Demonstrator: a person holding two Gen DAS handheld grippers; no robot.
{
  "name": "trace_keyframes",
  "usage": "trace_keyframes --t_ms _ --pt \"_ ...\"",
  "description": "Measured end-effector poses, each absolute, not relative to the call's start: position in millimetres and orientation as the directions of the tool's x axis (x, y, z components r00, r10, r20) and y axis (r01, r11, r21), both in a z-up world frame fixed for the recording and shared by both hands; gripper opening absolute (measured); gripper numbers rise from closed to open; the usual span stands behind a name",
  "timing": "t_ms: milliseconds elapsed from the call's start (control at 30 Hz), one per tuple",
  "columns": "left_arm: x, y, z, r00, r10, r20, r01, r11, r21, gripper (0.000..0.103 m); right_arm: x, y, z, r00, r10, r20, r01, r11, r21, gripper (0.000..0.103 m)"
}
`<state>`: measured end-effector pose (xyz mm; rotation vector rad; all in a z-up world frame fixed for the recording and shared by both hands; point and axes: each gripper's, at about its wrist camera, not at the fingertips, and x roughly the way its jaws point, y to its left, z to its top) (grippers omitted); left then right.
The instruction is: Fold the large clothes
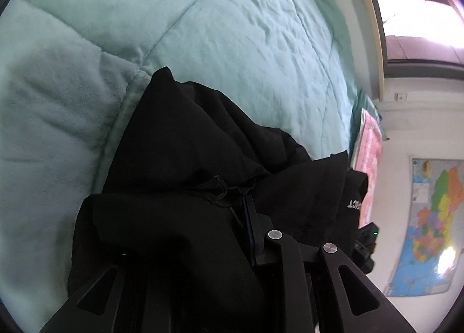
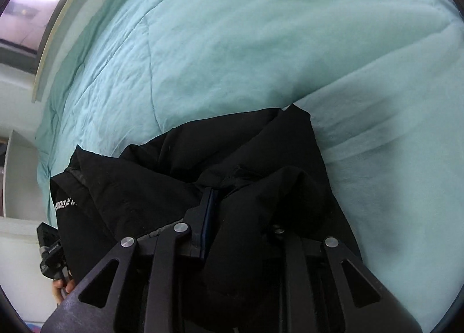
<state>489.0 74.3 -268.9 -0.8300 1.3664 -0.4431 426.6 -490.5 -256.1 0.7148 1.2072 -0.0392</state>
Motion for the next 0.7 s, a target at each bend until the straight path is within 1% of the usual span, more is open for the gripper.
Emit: trace_keyframes --t_ms 100,200,267,300,333,367,400,433,500,533,567,600,633,700 --pt "488 78 -254 0.139 -0.729 -0.67 -0.159 0.652 -0.742 0.022 425 -494 -249 0.377 0.365 -0.852 0.382 0.777 0.501 0.023" --pt "477 86 -211 0.126 -0.759 -0.639 -0.048 0.639 -0.768 0.025 419 -503 -230 0.384 0.4 -0.832 0.38 0.753 0.538 0.028" --pt "465 97 -181 0.117 -0.792 -0.599 0.016 0.605 -0.796 0.031 407 -509 -209 0.395 0.466 -0.792 0.356 0.717 0.599 0.033" --pt "458 103 -165 0.112 -0.808 -0.579 0.044 0.586 -0.809 0.036 399 -512 -196 0.392 0.495 -0.775 0.336 0.708 0.622 0.035" --pt "452 108 -154 0.112 -0.814 -0.571 0.067 0.579 -0.812 0.039 392 -514 -185 0.389 0.501 -0.773 0.319 0.714 0.623 0.04" --pt "444 112 -140 0.114 -0.811 -0.574 0.1 0.584 -0.805 0.042 384 -515 -172 0.388 0.489 -0.782 0.301 0.735 0.608 0.048" --pt "438 114 -130 0.118 -0.807 -0.578 0.123 0.59 -0.798 0.047 375 -516 -159 0.39 0.463 -0.796 0.284 0.762 0.582 0.053" --pt "431 118 -118 0.132 -0.806 -0.577 0.151 0.592 -0.792 0.057 367 -517 -147 0.396 0.437 -0.807 0.27 0.785 0.558 0.057" --pt "424 124 -105 0.158 -0.806 -0.571 0.176 0.592 -0.787 0.063 355 -519 -129 0.419 0.408 -0.812 0.251 0.807 0.535 0.059" --pt "421 128 -99 0.174 -0.81 -0.56 0.186 0.586 -0.789 0.063 350 -520 -120 0.437 0.387 -0.812 0.239 0.82 0.52 0.061" --pt "421 132 -92 0.201 -0.822 -0.533 0.193 0.567 -0.801 0.064 347 -519 -115 0.451 0.366 -0.814 0.226 0.836 0.501 0.066" --pt "422 136 -89 0.224 -0.825 -0.518 0.195 0.559 -0.806 0.069 348 -516 -112 0.464 0.332 -0.821 0.212 0.859 0.467 0.069" --pt "424 140 -88 0.252 -0.817 -0.518 0.193 0.567 -0.801 0.078 351 -512 -112 0.466 0.312 -0.828 0.206 0.872 0.444 0.073" --pt "430 143 -93 0.306 -0.755 -0.58 0.167 0.642 -0.748 0.079 365 -503 -118 0.464 0.293 -0.836 0.181 0.892 0.414 0.074"
